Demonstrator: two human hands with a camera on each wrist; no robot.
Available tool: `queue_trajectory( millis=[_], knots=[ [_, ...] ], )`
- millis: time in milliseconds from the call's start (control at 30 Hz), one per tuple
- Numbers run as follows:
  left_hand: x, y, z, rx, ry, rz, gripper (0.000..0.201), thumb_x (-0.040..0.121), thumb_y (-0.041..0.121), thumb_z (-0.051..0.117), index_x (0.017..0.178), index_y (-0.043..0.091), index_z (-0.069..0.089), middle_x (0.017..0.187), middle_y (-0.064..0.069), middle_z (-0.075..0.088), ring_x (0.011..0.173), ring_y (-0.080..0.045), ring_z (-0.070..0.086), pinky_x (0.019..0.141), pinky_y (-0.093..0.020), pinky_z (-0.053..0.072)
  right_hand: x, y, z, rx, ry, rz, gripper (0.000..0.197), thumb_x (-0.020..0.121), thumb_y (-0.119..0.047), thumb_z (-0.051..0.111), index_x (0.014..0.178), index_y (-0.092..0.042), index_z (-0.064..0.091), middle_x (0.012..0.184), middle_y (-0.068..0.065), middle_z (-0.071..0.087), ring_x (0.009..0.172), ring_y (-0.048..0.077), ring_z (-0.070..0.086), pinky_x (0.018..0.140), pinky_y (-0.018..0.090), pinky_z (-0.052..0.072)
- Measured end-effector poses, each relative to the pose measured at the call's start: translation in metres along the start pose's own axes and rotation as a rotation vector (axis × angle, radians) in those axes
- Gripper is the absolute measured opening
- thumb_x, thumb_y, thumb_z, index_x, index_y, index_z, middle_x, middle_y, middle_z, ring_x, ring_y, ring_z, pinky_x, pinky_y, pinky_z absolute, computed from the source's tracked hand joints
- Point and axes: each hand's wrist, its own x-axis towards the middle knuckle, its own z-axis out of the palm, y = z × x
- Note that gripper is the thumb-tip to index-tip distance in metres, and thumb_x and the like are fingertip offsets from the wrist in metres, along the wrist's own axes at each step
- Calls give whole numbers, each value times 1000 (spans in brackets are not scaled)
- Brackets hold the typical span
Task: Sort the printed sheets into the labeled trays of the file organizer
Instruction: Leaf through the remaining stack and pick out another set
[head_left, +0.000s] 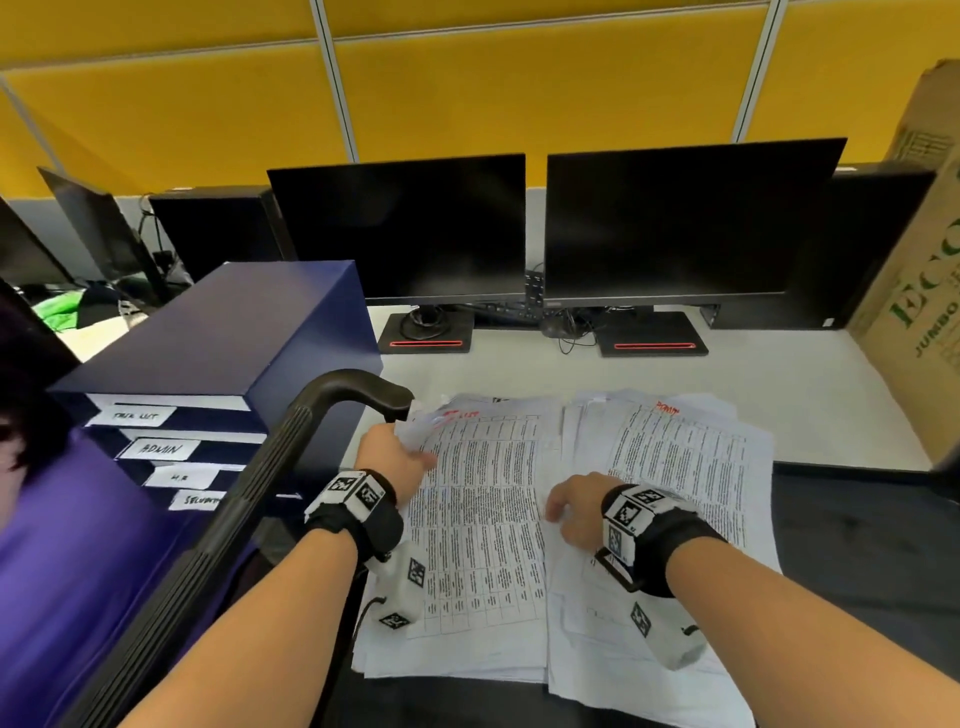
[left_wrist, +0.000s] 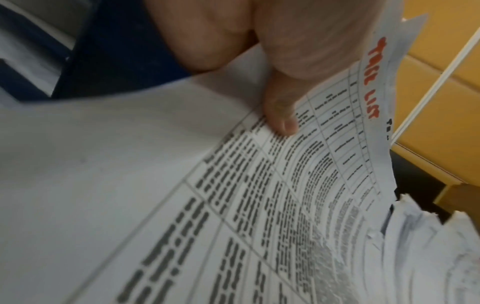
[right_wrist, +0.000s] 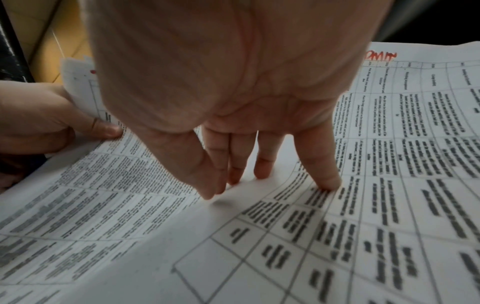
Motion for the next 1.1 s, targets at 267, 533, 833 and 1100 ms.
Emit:
queue_trajectory(
  millis=[267,533,833,1100],
  knots=[
    [-32,9,-74,-85,190,79,23,72,3,77,87,18,68,75,4,64,73,-17,62,66,-24,46,-12,-11,-2,-14,-73,-22,60,90,-26,54,144,-13,31,148,7,36,133,24,39,108,30,34],
    [-83,30,-129,-403,235,176,26,73,-4,75,97,6,70,86,-1,70,74,-6,66,68,-23,55,-46,-74,-54,933,479,-253,41,77,-21,75,115,-13,62,113,4,66,103,21,63,93,34,49],
    [-147,51,-127,-633,457,257,43,76,5,73,101,16,40,86,-3,54,66,-11,53,53,-14,47,-122,-123,-36,1151,758,-336,33,86,-5,59,116,-16,56,97,-3,63,88,11,61,66,16,49],
    [-173,29,-96,-582,370,136,18,77,25,76,83,22,60,85,-4,69,84,-24,66,70,-30,53,-139,-99,-15,1133,733,-328,34,89,2,52,115,-20,51,104,-1,63,93,15,62,79,24,51]
  ],
)
